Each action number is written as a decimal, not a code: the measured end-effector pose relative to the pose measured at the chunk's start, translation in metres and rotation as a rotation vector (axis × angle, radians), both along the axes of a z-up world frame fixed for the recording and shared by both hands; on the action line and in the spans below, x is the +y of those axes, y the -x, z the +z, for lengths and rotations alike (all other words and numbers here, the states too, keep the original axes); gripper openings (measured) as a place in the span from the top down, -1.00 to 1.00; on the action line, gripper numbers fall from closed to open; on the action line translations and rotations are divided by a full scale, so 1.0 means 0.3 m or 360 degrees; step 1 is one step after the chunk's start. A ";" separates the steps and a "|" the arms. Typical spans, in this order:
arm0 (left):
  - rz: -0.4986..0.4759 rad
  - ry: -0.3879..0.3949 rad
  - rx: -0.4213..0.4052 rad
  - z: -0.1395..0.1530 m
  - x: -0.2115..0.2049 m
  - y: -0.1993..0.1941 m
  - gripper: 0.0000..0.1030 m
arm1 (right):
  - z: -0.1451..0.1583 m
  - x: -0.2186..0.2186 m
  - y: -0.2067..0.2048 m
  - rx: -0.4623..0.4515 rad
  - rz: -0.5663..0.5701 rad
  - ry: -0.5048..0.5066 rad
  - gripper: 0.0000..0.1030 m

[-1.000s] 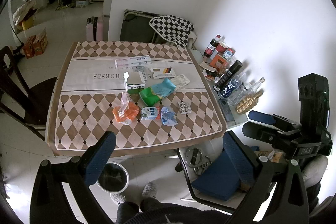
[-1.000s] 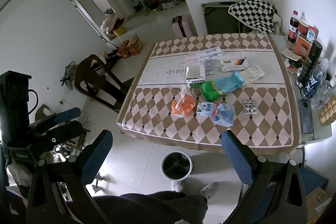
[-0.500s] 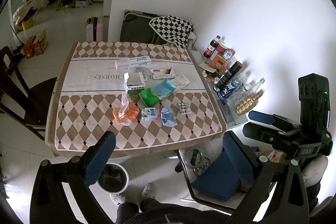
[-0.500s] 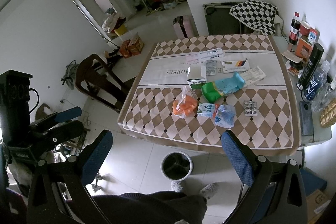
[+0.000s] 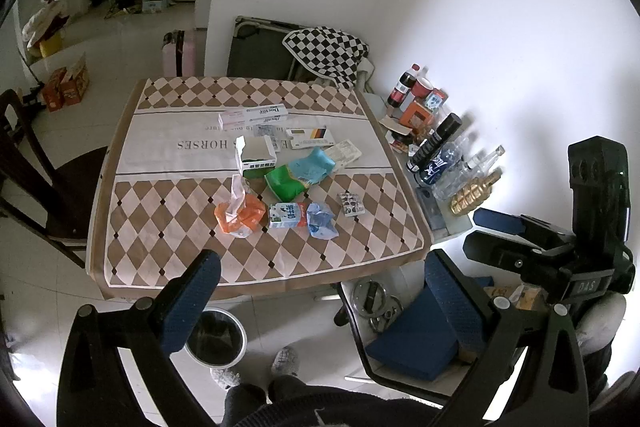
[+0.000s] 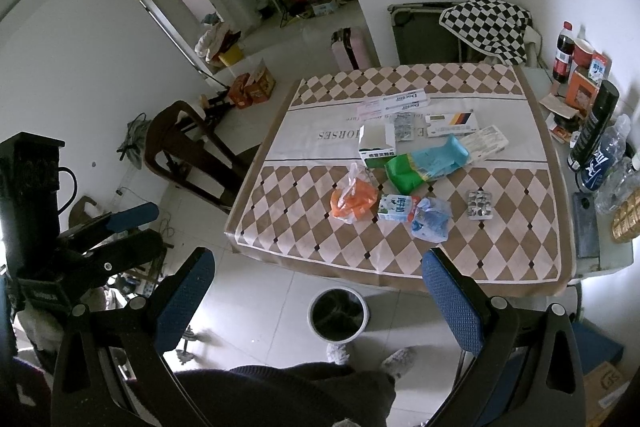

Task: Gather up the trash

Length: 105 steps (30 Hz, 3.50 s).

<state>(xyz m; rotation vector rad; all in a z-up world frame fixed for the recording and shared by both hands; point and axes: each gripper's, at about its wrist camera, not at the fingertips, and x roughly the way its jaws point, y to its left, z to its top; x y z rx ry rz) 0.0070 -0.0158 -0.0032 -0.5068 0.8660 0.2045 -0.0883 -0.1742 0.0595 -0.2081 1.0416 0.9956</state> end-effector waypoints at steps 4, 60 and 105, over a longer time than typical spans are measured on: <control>0.0000 0.0001 0.0001 0.000 -0.004 0.000 -1.00 | 0.001 0.001 -0.001 -0.0001 -0.0001 0.0002 -1.00; 0.0275 -0.0114 0.0860 -0.811 0.374 -0.491 0.82 | -1.160 0.290 -0.863 0.0582 -0.0839 0.0554 0.59; 0.0449 0.0622 0.1207 -2.254 0.323 0.469 -0.39 | -2.689 0.307 0.259 0.0908 -0.0567 0.0784 0.29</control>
